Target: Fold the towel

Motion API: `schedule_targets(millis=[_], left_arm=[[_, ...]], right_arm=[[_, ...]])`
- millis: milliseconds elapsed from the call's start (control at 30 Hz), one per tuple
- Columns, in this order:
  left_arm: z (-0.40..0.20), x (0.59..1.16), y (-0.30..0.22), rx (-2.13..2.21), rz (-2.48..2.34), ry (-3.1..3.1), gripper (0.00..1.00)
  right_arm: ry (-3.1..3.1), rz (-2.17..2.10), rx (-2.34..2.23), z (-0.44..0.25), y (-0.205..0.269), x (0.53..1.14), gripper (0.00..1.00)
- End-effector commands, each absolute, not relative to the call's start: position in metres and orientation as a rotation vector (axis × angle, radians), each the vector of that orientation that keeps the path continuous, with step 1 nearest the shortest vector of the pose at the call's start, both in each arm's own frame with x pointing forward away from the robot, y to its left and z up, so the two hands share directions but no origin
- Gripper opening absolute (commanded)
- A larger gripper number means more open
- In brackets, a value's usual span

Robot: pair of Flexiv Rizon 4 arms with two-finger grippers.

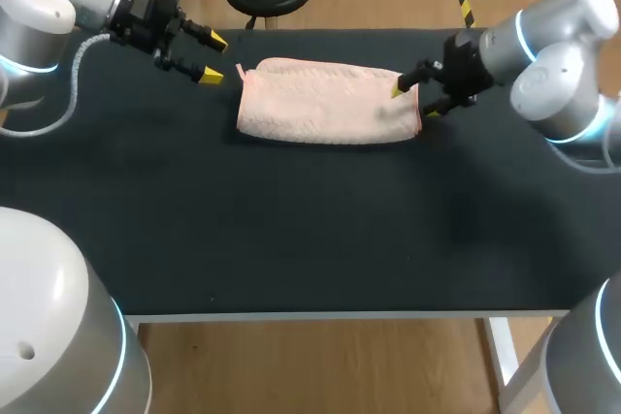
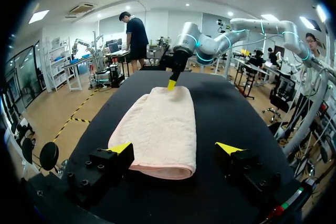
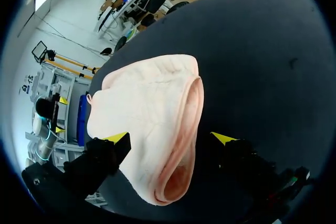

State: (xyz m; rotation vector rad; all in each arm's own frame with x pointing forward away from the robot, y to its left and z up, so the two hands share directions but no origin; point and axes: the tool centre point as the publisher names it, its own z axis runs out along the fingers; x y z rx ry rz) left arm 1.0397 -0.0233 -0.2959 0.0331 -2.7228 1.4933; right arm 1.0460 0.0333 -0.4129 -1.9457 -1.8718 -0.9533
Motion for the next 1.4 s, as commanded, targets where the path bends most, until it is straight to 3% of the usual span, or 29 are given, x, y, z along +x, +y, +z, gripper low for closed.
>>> schedule_targets(millis=[33,1000,1033,1100,1133,1400], left_arm=[[-0.296,1.039,-0.023,0.032,1.495,-2.725,1.0],[-0.296,1.039,-0.023,0.032,1.495,-2.725,1.0],[-0.296,1.039,-0.023,0.032,1.495,-2.725,1.0],[-0.296,1.039,-0.023,0.032,1.495,-2.725,1.0],[-0.296,1.039,-0.023,0.032,1.495,-2.725,1.0],[-0.296,1.039,-0.023,0.032,1.495,-2.725,1.0]], right_arm=[[-1.87,-0.955,-1.937,-0.419,0.037,1.054,1.0],[-1.847,-0.955,-1.926,-0.426,0.059,1.06,1.0],[-1.849,-0.951,-1.93,-0.426,0.059,1.06,0.86],[-1.851,-0.943,-1.942,-0.426,0.058,1.059,0.2],[-1.855,-0.938,-1.947,-0.426,0.058,1.059,0.0],[-1.882,-0.907,-2.003,-0.424,0.059,1.058,0.0]])
